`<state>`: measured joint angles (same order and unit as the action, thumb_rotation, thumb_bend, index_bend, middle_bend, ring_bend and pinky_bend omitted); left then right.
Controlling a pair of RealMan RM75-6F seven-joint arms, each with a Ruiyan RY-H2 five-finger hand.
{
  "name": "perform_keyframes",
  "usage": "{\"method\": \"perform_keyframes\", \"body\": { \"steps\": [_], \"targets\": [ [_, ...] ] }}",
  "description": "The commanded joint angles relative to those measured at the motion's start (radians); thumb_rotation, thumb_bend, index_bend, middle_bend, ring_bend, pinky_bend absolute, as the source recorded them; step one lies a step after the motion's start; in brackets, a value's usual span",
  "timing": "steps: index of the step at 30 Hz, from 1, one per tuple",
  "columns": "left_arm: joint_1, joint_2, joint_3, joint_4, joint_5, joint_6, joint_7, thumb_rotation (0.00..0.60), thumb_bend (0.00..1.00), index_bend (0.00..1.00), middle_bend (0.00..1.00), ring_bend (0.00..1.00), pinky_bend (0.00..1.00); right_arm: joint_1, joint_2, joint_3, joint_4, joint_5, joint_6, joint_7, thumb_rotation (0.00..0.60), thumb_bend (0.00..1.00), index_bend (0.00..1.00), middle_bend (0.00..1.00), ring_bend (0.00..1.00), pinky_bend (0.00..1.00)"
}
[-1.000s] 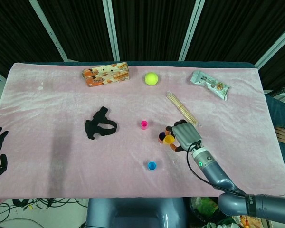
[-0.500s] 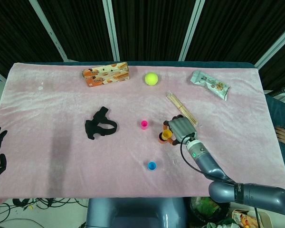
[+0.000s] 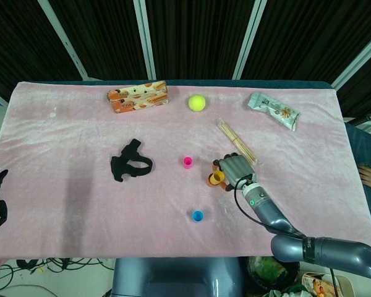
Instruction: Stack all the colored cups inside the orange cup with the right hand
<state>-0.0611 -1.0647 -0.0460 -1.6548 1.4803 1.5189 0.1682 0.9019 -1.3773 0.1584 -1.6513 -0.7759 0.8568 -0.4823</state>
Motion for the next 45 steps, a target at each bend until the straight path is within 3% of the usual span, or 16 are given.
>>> {"method": "perform_keyframes", "body": {
  "steps": [1,9,19,25,37,45],
  "targets": [
    [0.000,0.000,0.000,0.000,-0.001,-0.002,0.001,0.600,0.70,0.07,0.01,0.00,0.03,-0.010,0.020,0.002,-0.046,-0.023,0.026,0.013,0.600,0.16,0.19,0.18,0.17,0.21],
    [0.000,0.001,0.000,-0.003,0.000,0.001,0.001,0.600,0.70,0.07,0.01,0.00,0.03,-0.051,0.056,-0.006,-0.179,-0.120,0.110,0.036,0.600,0.17,0.19,0.21,0.17,0.21],
    [0.000,0.001,0.001,-0.004,0.005,0.002,0.000,0.600,0.70,0.07,0.01,0.00,0.03,-0.122,0.003,-0.103,-0.299,-0.272,0.200,0.005,0.600,0.18,0.21,0.26,0.17,0.21],
    [0.000,0.002,0.002,-0.003,0.006,0.001,-0.003,0.600,0.70,0.07,0.01,0.00,0.03,-0.145,-0.100,-0.162,-0.266,-0.303,0.195,-0.027,0.600,0.18,0.21,0.26,0.17,0.21],
    [-0.001,0.002,0.002,-0.002,0.004,-0.002,-0.001,0.600,0.70,0.07,0.01,0.00,0.03,-0.158,-0.176,-0.151,-0.162,-0.297,0.182,-0.034,0.600,0.18,0.23,0.27,0.17,0.21],
    [-0.001,0.001,0.001,-0.001,0.001,-0.001,0.002,0.600,0.70,0.07,0.01,0.00,0.03,-0.172,-0.203,-0.146,-0.100,-0.301,0.163,0.000,0.600,0.21,0.37,0.39,0.20,0.21]
  ]
}}
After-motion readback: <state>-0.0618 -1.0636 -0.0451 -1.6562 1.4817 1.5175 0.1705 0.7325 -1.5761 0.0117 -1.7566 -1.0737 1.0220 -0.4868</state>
